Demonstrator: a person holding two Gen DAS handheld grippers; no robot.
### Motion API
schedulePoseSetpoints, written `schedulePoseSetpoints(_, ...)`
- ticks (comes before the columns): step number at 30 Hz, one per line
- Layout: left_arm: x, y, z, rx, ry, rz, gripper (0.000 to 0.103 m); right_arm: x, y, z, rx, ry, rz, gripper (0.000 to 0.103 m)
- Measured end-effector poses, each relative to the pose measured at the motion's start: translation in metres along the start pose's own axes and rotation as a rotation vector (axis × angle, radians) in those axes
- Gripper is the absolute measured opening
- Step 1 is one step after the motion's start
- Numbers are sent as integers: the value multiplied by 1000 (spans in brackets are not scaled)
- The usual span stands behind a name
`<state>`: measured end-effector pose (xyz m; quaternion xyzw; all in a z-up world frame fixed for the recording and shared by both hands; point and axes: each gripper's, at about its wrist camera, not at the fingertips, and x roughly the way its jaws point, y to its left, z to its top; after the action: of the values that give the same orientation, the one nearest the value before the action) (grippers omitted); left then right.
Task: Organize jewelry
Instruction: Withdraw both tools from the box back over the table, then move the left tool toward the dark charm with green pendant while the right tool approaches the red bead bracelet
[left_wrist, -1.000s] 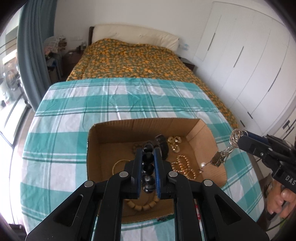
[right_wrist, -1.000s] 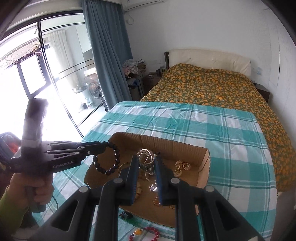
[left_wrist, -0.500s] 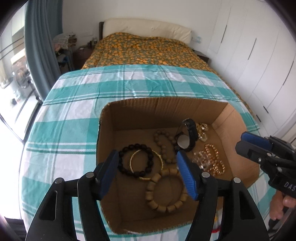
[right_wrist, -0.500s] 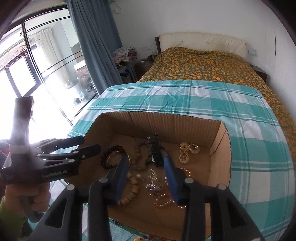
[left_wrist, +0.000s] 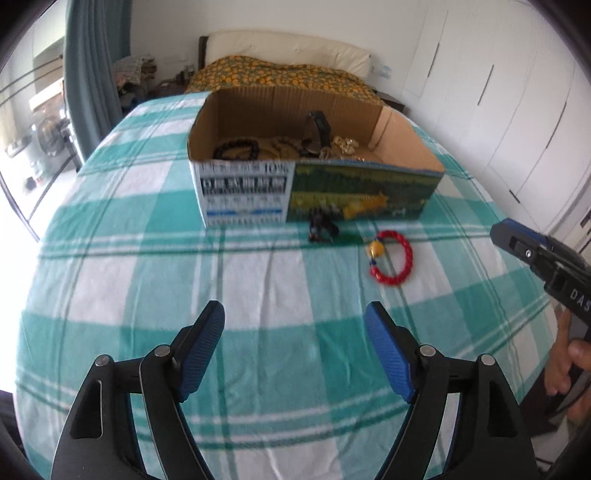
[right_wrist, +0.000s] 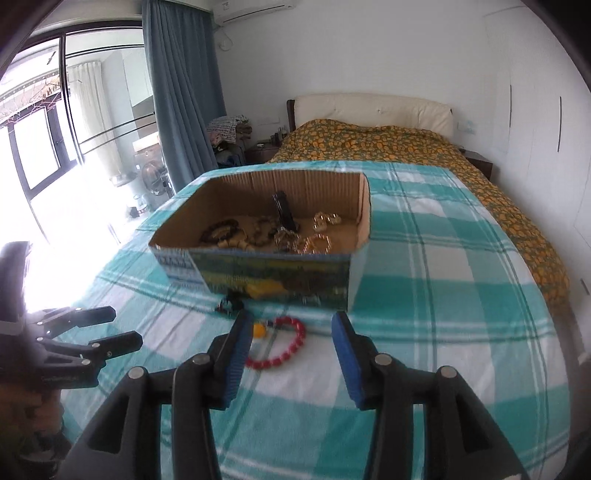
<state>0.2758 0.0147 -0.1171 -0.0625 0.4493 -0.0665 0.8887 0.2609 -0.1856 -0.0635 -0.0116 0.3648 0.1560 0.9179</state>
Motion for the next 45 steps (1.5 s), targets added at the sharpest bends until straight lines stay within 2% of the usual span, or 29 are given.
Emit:
schedulePoseSetpoints(4,1,-6,-26,-23,14,7,80,-10,0,-46,8,32,-51,45)
schedulePoseSetpoints(8,-1,-11,-39,-28,12,23,80,-7,1,-69,16,76,-39,45)
schedulePoseSetpoints(25,7,0,-43,-58,8,54,80,6,4,-76,51,95,-23,45)
schedulePoseSetpoints(29,15,-1,-32,-63,0,54,80,9,3,-77,58,103,-21,45)
schedulePoseSetpoints(33,31,-4,-7,-70,-24,57,80,10,1,-78,75,104,-16,45)
schedulePoseSetpoints(40,86,-16,42,-123,-18,62,80,9,4,-80,76,106,0,45)
schedulePoseSetpoints(42,99,-23,48,-112,-19,96,80,8,3,-81,80,107,4,45)
schedulePoseSetpoints(45,116,-28,51,-88,-7,213,83,7,1,-83,86,107,4,45)
